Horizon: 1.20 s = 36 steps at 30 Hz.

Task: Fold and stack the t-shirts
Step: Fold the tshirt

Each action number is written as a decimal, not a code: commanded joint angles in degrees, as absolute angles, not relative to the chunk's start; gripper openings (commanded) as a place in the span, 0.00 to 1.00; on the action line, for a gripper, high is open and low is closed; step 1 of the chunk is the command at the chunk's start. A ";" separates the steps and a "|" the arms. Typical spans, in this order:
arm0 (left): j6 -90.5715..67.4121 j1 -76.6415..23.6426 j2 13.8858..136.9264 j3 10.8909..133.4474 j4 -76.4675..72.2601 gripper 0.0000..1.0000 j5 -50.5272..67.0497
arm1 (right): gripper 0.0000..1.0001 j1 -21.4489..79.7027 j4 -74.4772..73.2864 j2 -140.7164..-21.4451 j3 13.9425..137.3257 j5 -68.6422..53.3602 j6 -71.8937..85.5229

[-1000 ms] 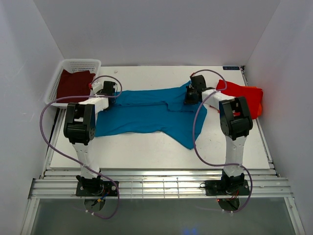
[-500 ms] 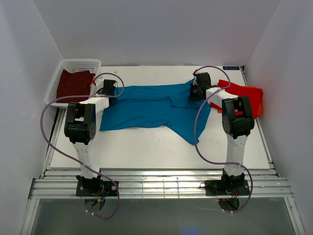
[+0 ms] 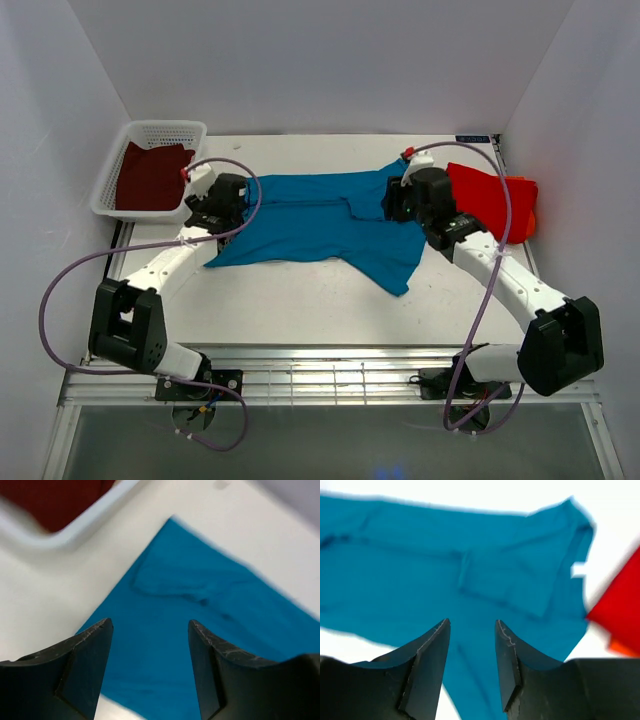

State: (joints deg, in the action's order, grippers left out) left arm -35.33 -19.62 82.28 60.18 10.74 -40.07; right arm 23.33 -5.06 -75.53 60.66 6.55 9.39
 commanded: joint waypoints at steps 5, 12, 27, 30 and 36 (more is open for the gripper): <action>-50.62 -18.72 83.76 46.15 28.47 0.73 -46.58 | 0.45 33.04 -13.62 -71.82 48.00 12.04 16.42; -52.03 -18.63 81.57 41.14 26.64 0.73 -46.41 | 0.44 34.98 -13.27 -67.60 40.79 12.21 19.24; -44.30 -12.13 80.33 35.86 9.94 0.69 -36.92 | 0.41 36.21 -15.03 -68.56 37.44 13.01 21.97; -44.38 -11.95 81.47 36.82 9.93 0.67 -35.77 | 0.40 36.47 -15.12 -68.03 37.09 13.27 22.94; -45.00 -11.78 83.67 38.32 13.18 0.53 -35.07 | 0.40 36.65 -18.89 -67.59 37.88 16.77 24.87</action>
State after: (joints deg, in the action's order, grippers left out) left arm -45.17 -12.10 83.53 36.49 12.47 -36.27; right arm 36.21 -16.14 -68.38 37.58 13.13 22.70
